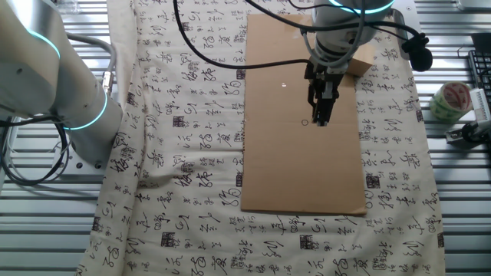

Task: Grab the block and place it at the designated location

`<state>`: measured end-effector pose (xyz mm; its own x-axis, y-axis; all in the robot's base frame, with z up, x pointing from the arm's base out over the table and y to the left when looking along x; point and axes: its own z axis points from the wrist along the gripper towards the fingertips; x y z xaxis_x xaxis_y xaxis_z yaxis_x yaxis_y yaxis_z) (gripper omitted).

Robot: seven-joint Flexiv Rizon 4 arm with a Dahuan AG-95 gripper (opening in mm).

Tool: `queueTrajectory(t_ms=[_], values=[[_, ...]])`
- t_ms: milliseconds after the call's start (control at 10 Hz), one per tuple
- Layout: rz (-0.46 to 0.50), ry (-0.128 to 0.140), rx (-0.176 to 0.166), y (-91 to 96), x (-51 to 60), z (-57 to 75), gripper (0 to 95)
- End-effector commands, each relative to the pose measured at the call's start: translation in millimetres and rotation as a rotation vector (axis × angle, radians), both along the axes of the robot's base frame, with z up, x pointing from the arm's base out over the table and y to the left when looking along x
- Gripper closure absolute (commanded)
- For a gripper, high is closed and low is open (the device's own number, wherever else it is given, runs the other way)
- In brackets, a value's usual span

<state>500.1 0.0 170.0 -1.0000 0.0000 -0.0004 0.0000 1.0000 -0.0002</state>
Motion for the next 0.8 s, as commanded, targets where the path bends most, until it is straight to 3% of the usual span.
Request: queueTrajectory(t_ms=[100,200,800], values=[[0.0,0.0,0.0,0.0,-0.1,0.0,0.0],[-0.088,-0.024,0.005,0.1,-0.1,0.2,95.0],[-0.094,-0.023,0.01,0.4,-0.4,0.9,95.0]])
